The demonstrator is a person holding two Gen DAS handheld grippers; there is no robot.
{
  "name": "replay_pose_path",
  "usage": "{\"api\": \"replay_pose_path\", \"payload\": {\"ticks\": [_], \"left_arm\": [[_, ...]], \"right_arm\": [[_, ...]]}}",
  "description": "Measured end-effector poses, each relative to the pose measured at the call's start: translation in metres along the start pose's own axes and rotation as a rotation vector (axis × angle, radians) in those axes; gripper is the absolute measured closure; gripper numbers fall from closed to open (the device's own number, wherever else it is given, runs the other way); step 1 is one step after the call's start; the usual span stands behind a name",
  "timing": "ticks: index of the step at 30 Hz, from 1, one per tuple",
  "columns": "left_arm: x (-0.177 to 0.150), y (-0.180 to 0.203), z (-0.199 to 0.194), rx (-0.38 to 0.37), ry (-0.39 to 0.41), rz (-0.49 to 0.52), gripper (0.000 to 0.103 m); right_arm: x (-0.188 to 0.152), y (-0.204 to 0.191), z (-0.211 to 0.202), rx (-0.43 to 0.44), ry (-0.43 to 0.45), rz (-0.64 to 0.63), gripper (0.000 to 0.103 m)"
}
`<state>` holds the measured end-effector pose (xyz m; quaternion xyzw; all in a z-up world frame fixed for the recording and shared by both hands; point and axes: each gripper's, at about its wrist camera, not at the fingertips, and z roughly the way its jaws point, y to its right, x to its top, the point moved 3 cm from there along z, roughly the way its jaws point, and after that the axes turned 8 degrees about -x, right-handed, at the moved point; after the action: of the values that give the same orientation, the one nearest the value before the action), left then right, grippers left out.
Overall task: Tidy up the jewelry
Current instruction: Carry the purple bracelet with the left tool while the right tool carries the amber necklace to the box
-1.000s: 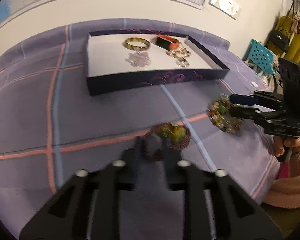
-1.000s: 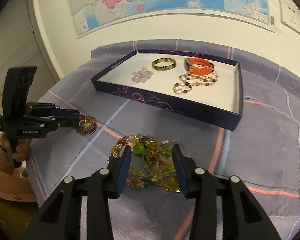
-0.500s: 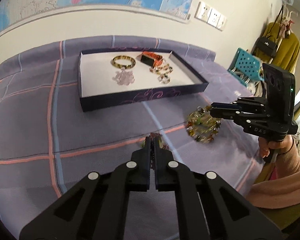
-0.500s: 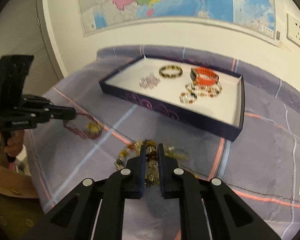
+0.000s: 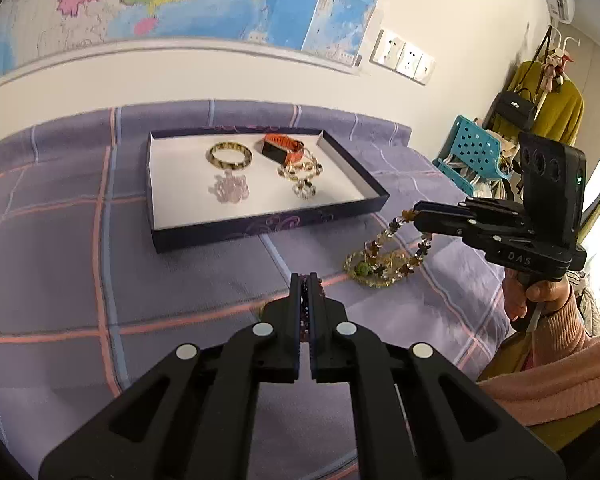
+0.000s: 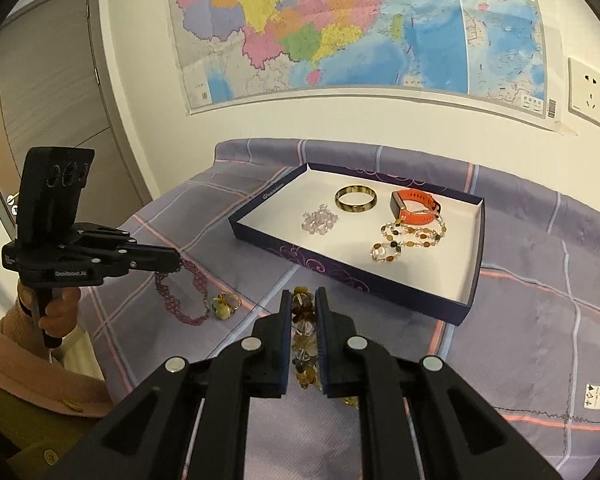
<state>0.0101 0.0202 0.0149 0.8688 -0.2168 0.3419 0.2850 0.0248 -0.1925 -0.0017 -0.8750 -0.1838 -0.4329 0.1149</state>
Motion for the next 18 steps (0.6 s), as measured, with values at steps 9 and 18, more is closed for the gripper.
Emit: {"api": "replay_pose_path", "payload": {"ticks": [9, 18], "left_arm": [[0.026, -0.008, -0.001, 0.024, 0.043, 0.007, 0.100], [0.058, -0.016, 0.004, 0.034, 0.082, 0.012, 0.100]], "right_arm": [[0.012, 0.011, 0.001, -0.021, 0.023, 0.024, 0.093], [0.035, 0.028, 0.006, -0.032, 0.056, 0.051, 0.093]]}}
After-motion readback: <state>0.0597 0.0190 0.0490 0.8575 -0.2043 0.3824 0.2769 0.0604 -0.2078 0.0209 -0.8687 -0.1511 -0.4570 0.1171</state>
